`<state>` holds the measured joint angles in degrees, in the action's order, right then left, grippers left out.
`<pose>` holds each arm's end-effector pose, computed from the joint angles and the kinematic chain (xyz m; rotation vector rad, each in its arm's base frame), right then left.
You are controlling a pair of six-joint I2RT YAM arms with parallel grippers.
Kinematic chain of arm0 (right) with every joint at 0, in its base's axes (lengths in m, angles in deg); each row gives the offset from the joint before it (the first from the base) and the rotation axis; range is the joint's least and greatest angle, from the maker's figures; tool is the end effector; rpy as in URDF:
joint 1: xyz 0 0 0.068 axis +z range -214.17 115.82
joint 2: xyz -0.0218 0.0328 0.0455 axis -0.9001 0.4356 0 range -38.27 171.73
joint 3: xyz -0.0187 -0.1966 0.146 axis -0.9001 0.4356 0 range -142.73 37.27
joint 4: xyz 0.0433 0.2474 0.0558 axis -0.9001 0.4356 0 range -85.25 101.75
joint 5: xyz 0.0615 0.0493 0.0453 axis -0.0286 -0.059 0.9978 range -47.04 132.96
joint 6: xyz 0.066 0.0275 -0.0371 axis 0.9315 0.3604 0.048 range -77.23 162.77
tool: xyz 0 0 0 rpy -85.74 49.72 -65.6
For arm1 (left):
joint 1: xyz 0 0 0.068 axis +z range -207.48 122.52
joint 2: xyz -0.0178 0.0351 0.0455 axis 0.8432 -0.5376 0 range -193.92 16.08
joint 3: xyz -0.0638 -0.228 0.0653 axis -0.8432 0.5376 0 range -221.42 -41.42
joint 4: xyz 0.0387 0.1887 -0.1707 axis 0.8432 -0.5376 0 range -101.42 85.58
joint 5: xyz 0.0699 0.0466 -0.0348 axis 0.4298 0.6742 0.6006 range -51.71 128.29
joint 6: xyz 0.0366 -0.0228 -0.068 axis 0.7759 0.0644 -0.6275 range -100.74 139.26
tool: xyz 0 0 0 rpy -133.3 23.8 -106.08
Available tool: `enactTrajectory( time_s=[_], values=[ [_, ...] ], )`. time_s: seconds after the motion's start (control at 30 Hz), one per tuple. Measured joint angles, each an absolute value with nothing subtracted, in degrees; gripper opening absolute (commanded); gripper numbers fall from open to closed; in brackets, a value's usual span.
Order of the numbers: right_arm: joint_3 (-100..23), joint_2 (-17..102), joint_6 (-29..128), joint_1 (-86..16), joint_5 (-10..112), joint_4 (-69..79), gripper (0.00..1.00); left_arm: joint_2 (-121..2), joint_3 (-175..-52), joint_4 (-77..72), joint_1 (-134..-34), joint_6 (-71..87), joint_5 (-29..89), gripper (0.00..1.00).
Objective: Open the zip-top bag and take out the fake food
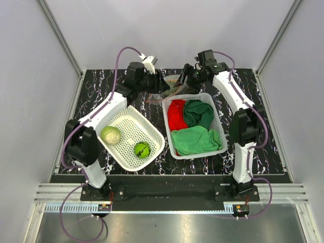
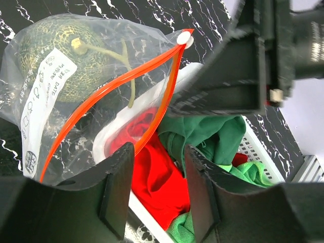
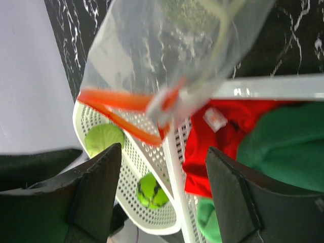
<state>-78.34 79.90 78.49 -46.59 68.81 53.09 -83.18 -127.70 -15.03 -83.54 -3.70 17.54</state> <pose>0.4298 0.1681 0.2645 0.1984 2.5725 0.9370 0.3785 -0.2125 0.2950 0.3018 2.0484 -0.9007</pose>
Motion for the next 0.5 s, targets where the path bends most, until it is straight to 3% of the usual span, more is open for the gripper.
enactTrajectory(
  time_s=[0.13,0.27,0.3,0.37,0.47,0.5],
  values=[
    [-81.66,83.99,79.45,-45.76,66.47,51.25,0.73,-84.14,-128.03,-15.53,-83.59,-3.35,17.47,0.42],
    [-84.50,87.88,80.20,-45.48,63.58,51.36,0.63,-86.55,-129.01,-15.73,-83.63,-2.89,17.38,0.41],
    [-85.38,88.67,80.24,-45.48,63.04,51.52,0.50,-87.07,-129.23,-15.97,-83.63,-2.83,17.30,0.41],
    [-88.52,90.88,80.07,-45.45,61.94,52.32,0.42,-88.36,-129.71,-16.54,-83.63,-2.76,17.25,0.41],
    [-95.93,94.83,79.63,-45.39,61.09,54.64,0.20,-90.13,-130.52,-17.30,-83.68,-2.76,17.34,0.42],
    [-98.38,95.99,79.37,-45.32,60.89,55.14,0.07,-90.74,-130.89,-17.69,-83.68,-2.76,17.54,0.42]
  ],
)
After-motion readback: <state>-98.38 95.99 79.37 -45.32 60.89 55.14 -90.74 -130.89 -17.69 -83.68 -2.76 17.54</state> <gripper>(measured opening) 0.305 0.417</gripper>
